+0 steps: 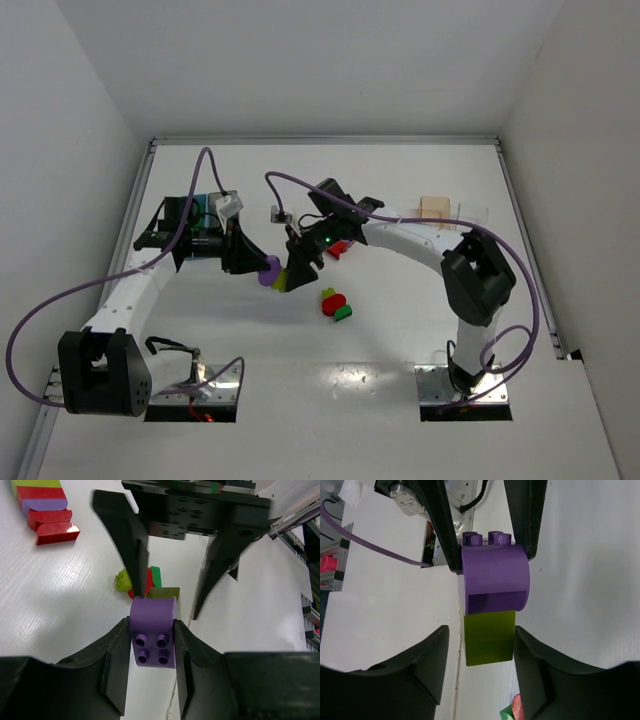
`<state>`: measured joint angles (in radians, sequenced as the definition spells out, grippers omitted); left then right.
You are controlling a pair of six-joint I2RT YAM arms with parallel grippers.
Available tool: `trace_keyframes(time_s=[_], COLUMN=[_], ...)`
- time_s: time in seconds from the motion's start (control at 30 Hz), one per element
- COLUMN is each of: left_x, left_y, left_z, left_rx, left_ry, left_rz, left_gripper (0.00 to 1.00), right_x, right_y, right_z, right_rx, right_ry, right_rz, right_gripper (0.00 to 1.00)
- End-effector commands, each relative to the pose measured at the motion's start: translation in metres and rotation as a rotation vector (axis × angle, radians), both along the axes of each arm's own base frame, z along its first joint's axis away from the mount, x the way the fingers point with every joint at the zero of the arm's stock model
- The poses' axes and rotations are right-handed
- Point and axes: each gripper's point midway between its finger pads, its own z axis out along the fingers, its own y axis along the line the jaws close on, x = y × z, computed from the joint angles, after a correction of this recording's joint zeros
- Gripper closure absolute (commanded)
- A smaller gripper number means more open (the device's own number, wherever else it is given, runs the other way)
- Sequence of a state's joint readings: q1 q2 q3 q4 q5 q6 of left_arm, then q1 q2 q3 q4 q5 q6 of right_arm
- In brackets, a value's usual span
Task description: Sort the legos into containers by color
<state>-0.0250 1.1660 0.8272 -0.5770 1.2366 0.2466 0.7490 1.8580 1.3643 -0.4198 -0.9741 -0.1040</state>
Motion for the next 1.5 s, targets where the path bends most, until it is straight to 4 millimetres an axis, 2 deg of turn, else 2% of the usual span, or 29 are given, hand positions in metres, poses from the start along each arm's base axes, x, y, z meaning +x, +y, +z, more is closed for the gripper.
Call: trace_keyframes(time_s=[0.0, 0.07, 0.1, 0.23, 0.27, 0.33, 0.43, 0.53, 0.73, 0.77, 0.83, 0.93, 1.03, 1.07, 1.1, 1.13, 1.17, 1.2, 1.27, 1.33, 1.47], left_x=[0.002, 0.002, 0.003, 0.002, 0.002, 0.002, 0.010, 0.017, 0.034, 0.036, 0.038, 0.042, 0.063, 0.079, 0.098, 0.111, 0.120, 0.138, 0.145, 0.158, 0.175], left_y=[-0.004, -0.004, -0.004, -0.003, -0.003, -0.002, 0.003, 0.009, 0.024, 0.024, 0.026, 0.028, 0.039, 0.045, 0.065, 0.077, 0.088, 0.110, 0.116, 0.130, 0.139], left_z=[0.012, 0.012, 0.012, 0.008, 0.008, 0.008, 0.009, 0.008, 0.020, 0.022, 0.025, 0.026, 0.022, 0.022, 0.010, 0.007, 0.008, 0.011, 0.002, 0.005, -0.010], left_rx=[-0.022, -0.022, -0.021, -0.002, -0.002, 0.006, 0.013, 0.011, 0.000, -0.009, -0.010, 0.006, 0.089, 0.102, 0.192, 0.228, 0.241, 0.294, 0.342, 0.389, 0.433], left_ry=[-0.070, -0.070, -0.079, -0.070, -0.070, -0.079, -0.102, -0.092, -0.111, -0.112, -0.112, -0.123, -0.143, -0.134, -0.128, -0.126, -0.110, -0.151, -0.137, -0.150, -0.096], left_rz=[-0.039, -0.039, -0.041, -0.027, -0.027, -0.020, 0.009, 0.038, 0.091, 0.085, 0.097, 0.110, 0.213, 0.295, 0.449, 0.544, 0.652, 0.791, 0.871, 0.962, 1.039], left_gripper=[0.95, 0.95, 0.95, 0.95, 0.95, 0.95, 0.95, 0.95, 0.96, 0.96, 0.96, 0.96, 0.96, 0.98, 0.98, 0.99, 0.99, 1.00, 1.00, 1.00, 1.00], right_x=[0.003, 0.005, 0.003, 0.000, 0.003, -0.002, -0.009, -0.015, -0.025, -0.020, -0.024, -0.023, -0.019, -0.020, -0.018, -0.016, -0.017, -0.015, -0.007, -0.003, 0.008], right_y=[0.012, 0.014, 0.014, 0.013, 0.011, 0.006, -0.001, -0.009, -0.026, -0.028, -0.034, -0.038, -0.042, -0.043, -0.044, -0.045, -0.045, -0.046, -0.047, -0.048, -0.051], right_z=[0.021, 0.020, 0.021, 0.023, 0.023, 0.018, 0.021, 0.019, 0.006, 0.009, 0.002, 0.005, 0.007, 0.004, 0.006, 0.008, 0.006, 0.008, 0.008, 0.007, 0.009], right_rx=[0.076, 0.076, 0.079, 0.083, 0.083, 0.067, 0.073, 0.061, 0.019, 0.020, 0.004, 0.010, 0.002, -0.004, -0.009, -0.010, -0.010, -0.013, -0.016, -0.020, -0.035], right_ry=[-0.036, -0.036, -0.023, -0.006, -0.007, 0.012, -0.001, -0.010, 0.000, -0.015, -0.023, -0.030, -0.050, -0.043, -0.064, -0.078, -0.078, -0.094, -0.119, -0.150, -0.175], right_rz=[0.036, 0.036, 0.039, 0.050, 0.041, 0.041, 0.045, 0.048, 0.041, 0.025, 0.029, 0.018, -0.004, -0.004, -0.016, -0.024, -0.024, -0.033, -0.064, -0.082, -0.142], right_gripper=[0.49, 0.60, 0.70, 0.86, 0.87, 0.90, 0.93, 0.94, 0.95, 0.95, 0.95, 0.95, 0.95, 0.95, 0.95, 0.95, 0.95, 0.95, 0.95, 0.95, 0.95])
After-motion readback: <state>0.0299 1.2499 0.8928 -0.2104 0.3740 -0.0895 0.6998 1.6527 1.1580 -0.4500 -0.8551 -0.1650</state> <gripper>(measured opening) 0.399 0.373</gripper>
